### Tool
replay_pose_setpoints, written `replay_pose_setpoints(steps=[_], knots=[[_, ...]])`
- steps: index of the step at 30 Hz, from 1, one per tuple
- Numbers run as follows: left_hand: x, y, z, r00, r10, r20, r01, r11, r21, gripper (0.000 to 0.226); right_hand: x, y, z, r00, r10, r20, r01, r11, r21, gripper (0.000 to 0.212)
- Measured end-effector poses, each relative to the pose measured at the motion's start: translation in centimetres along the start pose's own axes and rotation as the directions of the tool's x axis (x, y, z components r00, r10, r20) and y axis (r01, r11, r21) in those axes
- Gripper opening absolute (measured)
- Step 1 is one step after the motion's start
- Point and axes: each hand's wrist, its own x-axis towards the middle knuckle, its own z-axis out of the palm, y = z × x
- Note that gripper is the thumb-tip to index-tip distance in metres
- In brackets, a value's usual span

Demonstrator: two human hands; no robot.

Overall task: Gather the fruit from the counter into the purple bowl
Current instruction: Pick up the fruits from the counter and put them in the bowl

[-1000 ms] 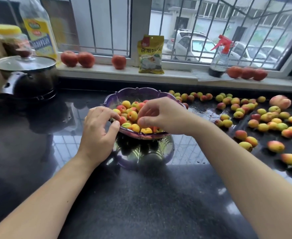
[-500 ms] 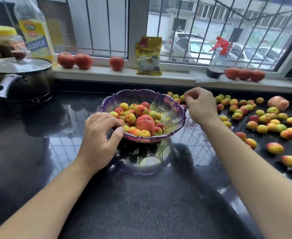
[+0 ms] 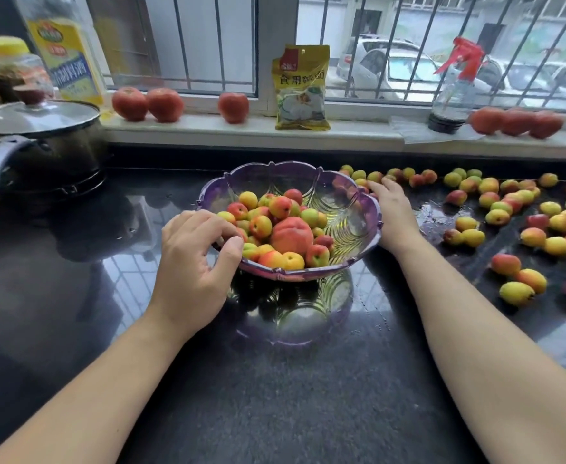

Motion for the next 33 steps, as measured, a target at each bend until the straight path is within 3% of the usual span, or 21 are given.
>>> replay_pose_setpoints(steps=[2, 5, 8, 10, 11, 13, 14, 16, 18, 23, 27, 29, 31, 33], knots=[[0.0, 0.0, 0.0, 1.0, 0.0, -0.007, 0.0, 1.0, -0.003, 0.021, 0.0, 0.0, 0.1, 1.0, -0.006, -0.003, 0.006, 1.0, 0.014, 0.06], [-0.1, 0.0, -0.1, 1.0, -0.004, 0.006, 0.004, 1.0, 0.0, 0.02, -0.4, -0.3, 0.2, 0.988, 0.025, -0.155, -0.018, 0.999, 0.044, 0.029], [-0.2, 0.0, -0.3, 1.0, -0.006, 0.014, 0.006, 1.0, -0.003, 0.021, 0.0, -0.7, -1.8, 0.94, 0.182, -0.288, -0.115, 0.966, 0.233, 0.021], [-0.1, 0.0, -0.3, 1.0, -0.001, 0.015, 0.002, 1.0, -0.004, 0.021, -0.3, -2.4, -5.7, 0.949, 0.213, -0.235, -0.094, 0.897, 0.432, 0.022], [-0.1, 0.0, -0.3, 1.0, -0.001, 0.015, 0.001, 1.0, -0.005, 0.02, -1.2, -4.1, -8.3, 0.976, 0.148, -0.162, -0.038, 0.842, 0.538, 0.022], [-0.1, 0.1, -0.2, 1.0, -0.008, 0.018, 0.008, 1.0, -0.002, 0.02, -4.0, -8.3, -13.0, 0.992, -0.127, -0.004, 0.099, 0.75, 0.655, 0.02], [0.0, 0.1, -0.2, 1.0, -0.013, 0.023, 0.013, 1.0, -0.004, 0.02, -5.5, -10.3, -14.4, 0.956, -0.271, 0.11, 0.144, 0.761, 0.633, 0.021], [-0.1, 0.1, -0.3, 0.999, -0.017, 0.028, 0.017, 1.0, -0.008, 0.019, -7.6, -13.7, -14.9, 0.808, -0.434, 0.399, 0.246, 0.863, 0.441, 0.02], [-0.2, 0.0, -0.4, 0.999, -0.012, 0.033, 0.013, 1.0, -0.012, 0.02, -8.0, -15.5, -13.0, 0.68, -0.402, 0.613, 0.344, 0.914, 0.217, 0.017], [-0.2, 0.0, -0.5, 0.999, -0.006, 0.039, 0.007, 1.0, -0.006, 0.024, -7.7, -16.2, -9.8, 0.64, -0.225, 0.735, 0.467, 0.873, -0.139, 0.028], [-0.2, -0.1, -0.4, 0.999, -0.004, 0.035, 0.004, 1.0, -0.006, 0.024, -7.6, -15.8, -10.6, 0.653, -0.189, 0.734, 0.428, 0.891, -0.152, 0.031], [-0.2, -0.2, -0.4, 0.999, -0.006, 0.035, 0.006, 1.0, -0.003, 0.025, -7.0, -14.7, -12.0, 0.716, -0.217, 0.663, 0.357, 0.931, -0.08, 0.024], [-0.2, -0.2, -0.3, 0.999, -0.006, 0.032, 0.006, 1.0, -0.003, 0.025, -5.4, -12.4, -12.7, 0.858, -0.238, 0.456, 0.233, 0.97, 0.068, 0.012], [-0.1, -0.1, -0.2, 1.0, -0.003, 0.021, 0.003, 1.0, -0.004, 0.023, -3.0, -9.1, -12.0, 0.98, -0.109, 0.167, 0.061, 0.961, 0.27, 0.007]])
